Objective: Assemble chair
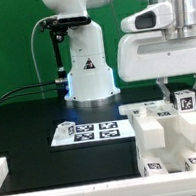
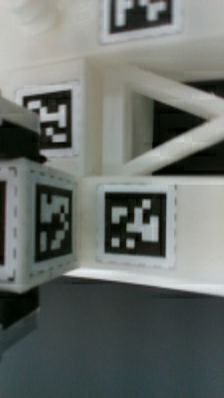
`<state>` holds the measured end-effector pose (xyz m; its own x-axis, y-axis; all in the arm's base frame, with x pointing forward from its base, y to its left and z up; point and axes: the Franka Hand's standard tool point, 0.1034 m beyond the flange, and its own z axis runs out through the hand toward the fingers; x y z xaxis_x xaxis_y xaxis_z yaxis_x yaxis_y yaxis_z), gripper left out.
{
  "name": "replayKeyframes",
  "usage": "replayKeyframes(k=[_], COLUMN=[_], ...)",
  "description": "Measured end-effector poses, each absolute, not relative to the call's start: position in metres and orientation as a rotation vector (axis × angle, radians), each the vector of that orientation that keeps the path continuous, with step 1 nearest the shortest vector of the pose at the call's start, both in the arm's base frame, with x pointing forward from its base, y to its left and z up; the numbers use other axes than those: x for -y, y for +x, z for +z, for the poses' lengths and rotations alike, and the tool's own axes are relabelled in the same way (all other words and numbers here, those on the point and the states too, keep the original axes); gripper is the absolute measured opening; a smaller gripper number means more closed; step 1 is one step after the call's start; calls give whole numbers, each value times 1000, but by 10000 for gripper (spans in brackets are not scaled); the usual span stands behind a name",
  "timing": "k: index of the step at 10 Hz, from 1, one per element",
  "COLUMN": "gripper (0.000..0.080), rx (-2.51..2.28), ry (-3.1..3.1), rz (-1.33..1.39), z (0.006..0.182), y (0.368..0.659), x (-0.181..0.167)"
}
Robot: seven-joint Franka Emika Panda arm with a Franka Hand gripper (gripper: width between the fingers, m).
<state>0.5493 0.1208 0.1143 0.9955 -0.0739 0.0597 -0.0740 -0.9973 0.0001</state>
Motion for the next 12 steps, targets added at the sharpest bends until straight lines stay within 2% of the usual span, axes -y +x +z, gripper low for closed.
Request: replayKeyframes(k=[4, 9, 12], gripper=[281, 282, 282], rx=[774, 1724, 1938], ry=[3055, 2671, 2527], rz=[88, 59, 49], z=[114, 114, 114], y=[550, 548, 548], x=[-122, -127, -128])
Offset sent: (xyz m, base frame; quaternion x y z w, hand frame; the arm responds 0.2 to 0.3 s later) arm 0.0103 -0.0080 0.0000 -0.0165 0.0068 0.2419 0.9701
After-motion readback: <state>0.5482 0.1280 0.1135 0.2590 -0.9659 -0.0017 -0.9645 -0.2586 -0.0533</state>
